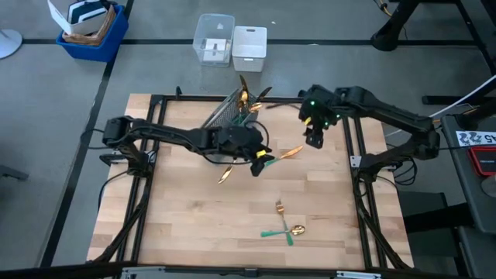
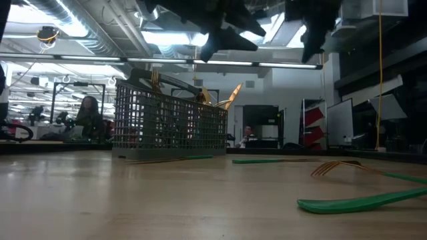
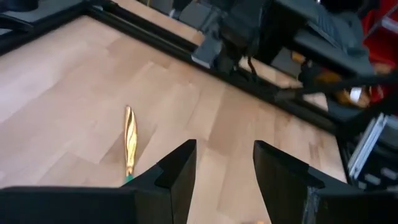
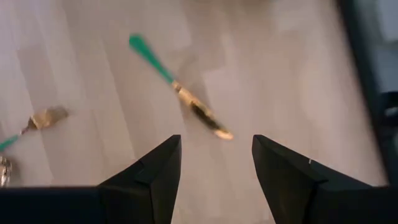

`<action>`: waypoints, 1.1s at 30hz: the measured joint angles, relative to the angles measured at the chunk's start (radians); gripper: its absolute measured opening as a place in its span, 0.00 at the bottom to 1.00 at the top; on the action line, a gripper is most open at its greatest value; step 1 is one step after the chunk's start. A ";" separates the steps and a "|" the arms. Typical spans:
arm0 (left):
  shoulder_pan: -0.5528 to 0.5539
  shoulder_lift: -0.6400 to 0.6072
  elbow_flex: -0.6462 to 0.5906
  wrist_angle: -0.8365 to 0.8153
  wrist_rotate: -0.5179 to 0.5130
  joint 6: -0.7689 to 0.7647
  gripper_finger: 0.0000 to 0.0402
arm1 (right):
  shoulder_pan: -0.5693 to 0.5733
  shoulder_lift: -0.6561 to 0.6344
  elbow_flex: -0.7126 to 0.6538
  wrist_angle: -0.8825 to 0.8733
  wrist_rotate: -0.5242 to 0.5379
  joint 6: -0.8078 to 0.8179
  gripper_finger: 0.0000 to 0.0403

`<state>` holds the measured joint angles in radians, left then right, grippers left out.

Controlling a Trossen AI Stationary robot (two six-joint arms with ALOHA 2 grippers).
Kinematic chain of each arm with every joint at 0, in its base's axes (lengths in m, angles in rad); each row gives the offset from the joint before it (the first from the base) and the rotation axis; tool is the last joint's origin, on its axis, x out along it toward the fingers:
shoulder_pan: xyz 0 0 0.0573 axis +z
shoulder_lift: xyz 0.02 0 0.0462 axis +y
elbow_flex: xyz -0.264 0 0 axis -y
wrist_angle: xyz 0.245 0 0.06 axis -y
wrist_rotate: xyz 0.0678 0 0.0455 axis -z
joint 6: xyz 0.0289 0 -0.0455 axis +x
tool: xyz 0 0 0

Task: Sort silverware
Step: Put the green-gold spoon into the silverware basket

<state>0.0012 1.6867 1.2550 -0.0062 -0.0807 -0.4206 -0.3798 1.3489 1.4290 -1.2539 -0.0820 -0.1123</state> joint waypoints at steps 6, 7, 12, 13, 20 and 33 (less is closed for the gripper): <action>-0.047 0.013 0.001 -0.051 0.000 0.030 0.37 | 0.001 0.002 -0.208 0.080 -0.120 0.020 0.50; -0.058 0.012 0.001 -0.061 0.000 0.037 0.37 | 0.001 0.003 -0.243 0.104 -0.155 0.049 0.50; -0.103 0.012 0.001 -0.096 0.000 0.022 0.37 | 0.018 0.004 -0.389 0.165 -0.322 0.250 0.50; -0.109 0.011 0.001 -0.108 0.000 0.011 0.37 | 0.032 0.004 -0.415 0.164 -0.329 0.279 0.50; -0.146 0.012 0.001 -0.134 0.000 -0.091 0.37 | 0.233 0.003 -0.544 0.235 -0.324 0.401 0.50; -0.330 0.166 0.002 0.098 0.001 0.008 0.37 | 0.502 0.002 -0.580 0.559 -0.085 0.734 0.50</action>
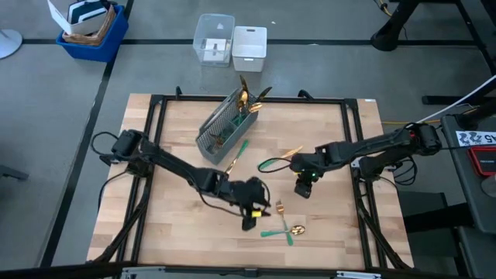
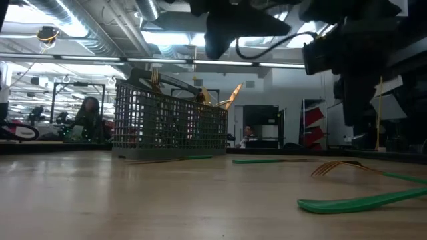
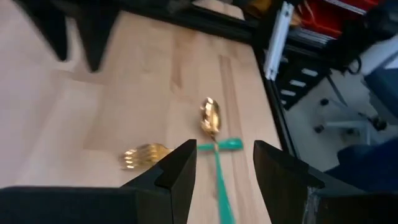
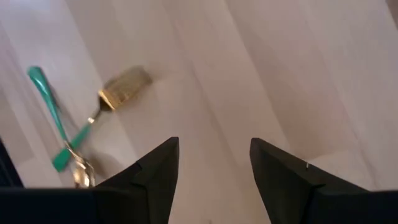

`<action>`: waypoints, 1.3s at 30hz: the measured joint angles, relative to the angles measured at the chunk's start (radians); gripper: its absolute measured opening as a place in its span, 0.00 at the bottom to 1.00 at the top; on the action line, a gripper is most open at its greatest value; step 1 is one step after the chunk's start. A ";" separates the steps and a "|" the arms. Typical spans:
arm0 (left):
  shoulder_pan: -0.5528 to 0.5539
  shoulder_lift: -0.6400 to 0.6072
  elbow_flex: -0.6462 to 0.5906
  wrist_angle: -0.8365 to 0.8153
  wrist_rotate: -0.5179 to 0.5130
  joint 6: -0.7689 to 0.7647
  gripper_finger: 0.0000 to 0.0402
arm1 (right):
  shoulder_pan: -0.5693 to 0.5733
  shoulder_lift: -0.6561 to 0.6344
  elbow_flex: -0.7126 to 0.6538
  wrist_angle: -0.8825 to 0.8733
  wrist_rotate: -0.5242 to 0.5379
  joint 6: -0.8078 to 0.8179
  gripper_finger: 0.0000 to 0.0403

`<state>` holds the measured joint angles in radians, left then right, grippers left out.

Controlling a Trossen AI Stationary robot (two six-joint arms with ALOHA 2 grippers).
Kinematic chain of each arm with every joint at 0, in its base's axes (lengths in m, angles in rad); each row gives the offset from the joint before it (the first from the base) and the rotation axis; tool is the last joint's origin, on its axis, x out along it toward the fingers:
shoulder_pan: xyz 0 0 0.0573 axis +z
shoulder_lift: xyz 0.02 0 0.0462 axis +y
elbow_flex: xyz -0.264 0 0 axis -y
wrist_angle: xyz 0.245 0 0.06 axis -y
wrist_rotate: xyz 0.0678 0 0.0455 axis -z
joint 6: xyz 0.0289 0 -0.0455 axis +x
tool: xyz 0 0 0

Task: Sort silverware
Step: Put the green-gold spoon into the silverware basket

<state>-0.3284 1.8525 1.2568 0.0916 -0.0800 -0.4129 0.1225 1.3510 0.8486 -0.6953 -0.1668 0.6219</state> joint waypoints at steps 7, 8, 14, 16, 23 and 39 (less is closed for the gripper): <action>-0.046 0.123 0.000 0.163 -0.003 -0.011 0.37 | 0.002 0.000 0.000 0.023 0.010 0.002 0.50; -0.049 0.148 0.000 0.205 -0.005 -0.013 0.37 | 0.002 0.000 0.000 0.023 0.017 0.003 0.50; -0.054 0.280 0.020 0.404 -0.019 -0.067 0.37 | 0.002 0.000 0.000 0.048 0.027 0.002 0.50; -0.054 0.320 0.054 0.404 -0.027 -0.069 0.37 | 0.002 0.000 0.000 0.054 0.028 0.002 0.50; -0.064 0.439 0.234 0.287 -0.034 0.018 0.37 | 0.002 0.000 0.000 0.066 0.028 -0.001 0.50; -0.084 0.479 0.340 0.024 -0.100 0.080 0.37 | 0.002 0.001 0.000 0.067 0.061 -0.054 0.50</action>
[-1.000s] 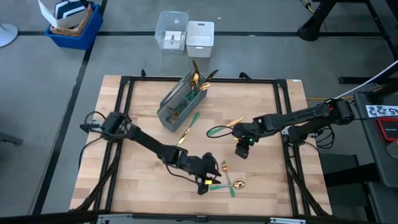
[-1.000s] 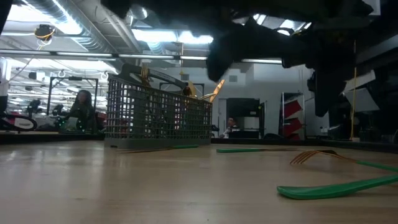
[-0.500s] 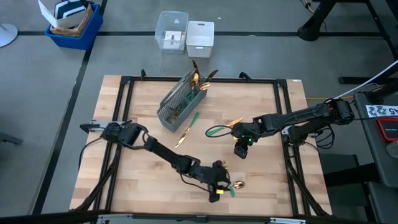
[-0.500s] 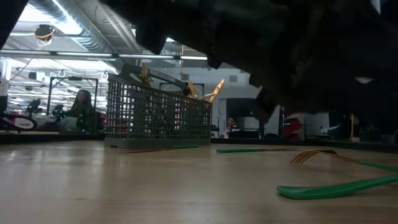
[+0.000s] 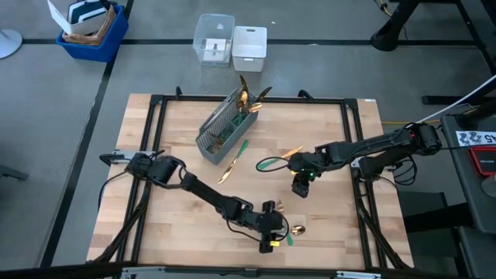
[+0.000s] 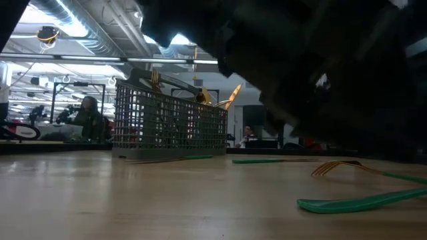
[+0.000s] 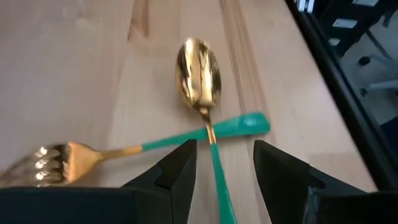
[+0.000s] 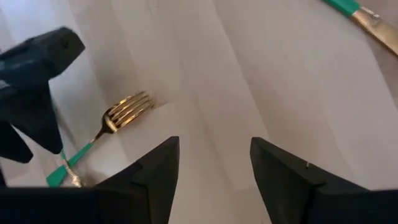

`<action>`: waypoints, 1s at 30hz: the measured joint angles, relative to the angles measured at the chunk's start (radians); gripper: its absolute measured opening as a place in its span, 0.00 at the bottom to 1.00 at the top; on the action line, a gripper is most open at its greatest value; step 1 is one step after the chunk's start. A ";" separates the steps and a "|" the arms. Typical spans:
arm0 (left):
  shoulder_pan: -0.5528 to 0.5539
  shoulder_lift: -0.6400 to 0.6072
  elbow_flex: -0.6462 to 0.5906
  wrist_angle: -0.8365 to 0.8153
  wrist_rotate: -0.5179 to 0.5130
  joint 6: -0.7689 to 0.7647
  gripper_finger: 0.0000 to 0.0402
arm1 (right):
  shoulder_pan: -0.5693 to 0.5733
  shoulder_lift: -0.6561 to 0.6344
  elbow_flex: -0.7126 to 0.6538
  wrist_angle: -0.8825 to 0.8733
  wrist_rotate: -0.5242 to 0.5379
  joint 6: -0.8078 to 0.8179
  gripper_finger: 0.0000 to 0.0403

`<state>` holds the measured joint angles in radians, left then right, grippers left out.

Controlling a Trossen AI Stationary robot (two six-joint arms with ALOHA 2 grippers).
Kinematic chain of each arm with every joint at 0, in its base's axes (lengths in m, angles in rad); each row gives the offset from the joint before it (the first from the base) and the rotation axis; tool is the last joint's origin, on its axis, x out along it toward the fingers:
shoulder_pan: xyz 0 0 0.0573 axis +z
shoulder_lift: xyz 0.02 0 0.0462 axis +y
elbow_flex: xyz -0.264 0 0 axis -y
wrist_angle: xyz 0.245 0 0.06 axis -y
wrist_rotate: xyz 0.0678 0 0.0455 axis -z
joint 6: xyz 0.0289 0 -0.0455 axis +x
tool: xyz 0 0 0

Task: Sort silverware
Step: Put the green-gold spoon into the silverware basket

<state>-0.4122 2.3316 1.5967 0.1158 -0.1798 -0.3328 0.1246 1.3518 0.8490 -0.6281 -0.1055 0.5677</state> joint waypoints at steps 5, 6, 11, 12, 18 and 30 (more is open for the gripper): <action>0.000 0.011 0.000 0.001 0.000 0.000 0.37 | 0.000 0.000 0.000 0.002 -0.020 0.000 0.50; 0.000 0.012 0.000 -0.002 0.000 0.000 0.37 | 0.000 -0.001 0.000 0.003 -0.029 0.000 0.50; 0.002 0.024 -0.002 -0.008 -0.006 0.027 0.37 | 0.000 -0.001 0.000 0.003 -0.082 0.003 0.50; 0.002 0.027 -0.001 -0.004 -0.007 0.035 0.37 | 0.000 -0.001 0.000 0.003 -0.096 0.003 0.50; 0.003 0.040 -0.001 -0.004 -0.010 0.051 0.36 | 0.000 -0.001 0.001 0.003 -0.175 0.003 0.50; 0.004 0.064 0.003 -0.012 -0.015 0.094 0.08 | 0.000 -0.002 0.002 0.002 -0.184 0.003 0.50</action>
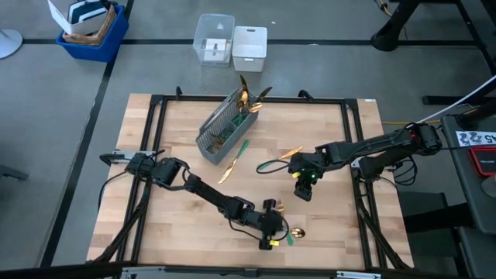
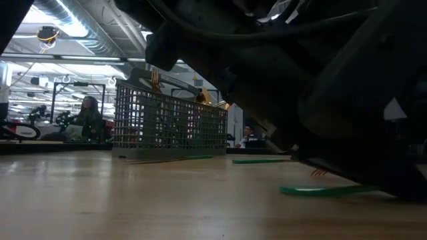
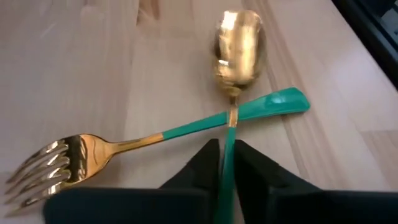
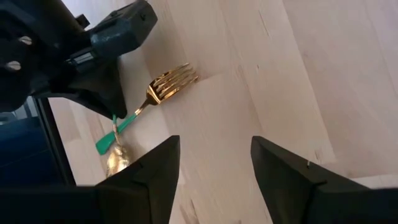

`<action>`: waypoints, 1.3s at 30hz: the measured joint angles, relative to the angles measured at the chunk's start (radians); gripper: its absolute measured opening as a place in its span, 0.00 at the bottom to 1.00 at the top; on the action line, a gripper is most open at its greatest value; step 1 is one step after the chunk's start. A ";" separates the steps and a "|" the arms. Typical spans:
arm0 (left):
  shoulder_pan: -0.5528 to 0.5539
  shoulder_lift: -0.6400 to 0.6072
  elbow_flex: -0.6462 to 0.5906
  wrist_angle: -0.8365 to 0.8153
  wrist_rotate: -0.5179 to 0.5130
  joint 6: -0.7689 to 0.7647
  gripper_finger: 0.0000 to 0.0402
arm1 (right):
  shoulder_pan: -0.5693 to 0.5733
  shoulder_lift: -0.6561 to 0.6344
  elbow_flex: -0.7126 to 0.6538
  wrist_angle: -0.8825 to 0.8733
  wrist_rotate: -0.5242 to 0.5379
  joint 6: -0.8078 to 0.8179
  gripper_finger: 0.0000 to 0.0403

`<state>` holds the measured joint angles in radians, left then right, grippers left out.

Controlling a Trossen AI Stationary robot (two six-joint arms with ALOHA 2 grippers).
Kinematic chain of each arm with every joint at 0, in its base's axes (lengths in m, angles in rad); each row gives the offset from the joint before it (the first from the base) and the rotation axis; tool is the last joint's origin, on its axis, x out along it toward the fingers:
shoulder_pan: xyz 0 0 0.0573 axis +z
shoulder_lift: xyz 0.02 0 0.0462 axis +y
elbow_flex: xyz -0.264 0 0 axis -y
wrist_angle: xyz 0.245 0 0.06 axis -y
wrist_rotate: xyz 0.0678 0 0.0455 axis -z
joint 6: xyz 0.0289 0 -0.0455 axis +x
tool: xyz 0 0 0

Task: Sort silverware
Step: Put the green-gold spoon into the silverware basket

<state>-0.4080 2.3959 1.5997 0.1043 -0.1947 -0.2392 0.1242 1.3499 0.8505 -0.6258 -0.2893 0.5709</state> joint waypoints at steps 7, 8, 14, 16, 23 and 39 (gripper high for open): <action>0.000 -0.003 -0.002 -0.004 0.004 -0.044 0.03 | 0.000 0.000 0.000 0.000 0.000 0.000 0.50; 0.000 -0.006 -0.002 -0.005 0.005 -0.046 0.03 | 0.000 0.000 0.000 0.000 0.000 0.000 0.50; -0.001 -0.043 -0.008 -0.035 0.018 -0.050 0.02 | 0.000 0.000 0.030 -0.017 0.000 -0.003 0.50; -0.003 -0.059 -0.008 -0.042 0.021 -0.052 0.02 | 0.000 0.000 0.062 -0.033 0.000 -0.023 0.50; -0.001 -0.122 -0.006 -0.024 0.004 -0.069 0.01 | 0.000 0.000 0.216 -0.174 0.069 -0.122 0.50; 0.032 -0.326 -0.006 -0.296 -0.349 -0.194 0.01 | 0.000 -0.022 0.671 -0.591 0.415 -0.248 0.50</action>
<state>-0.3761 2.0699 1.5940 -0.1916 -0.5436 -0.4335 0.1242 1.3278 1.5217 -1.2166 0.1258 0.3226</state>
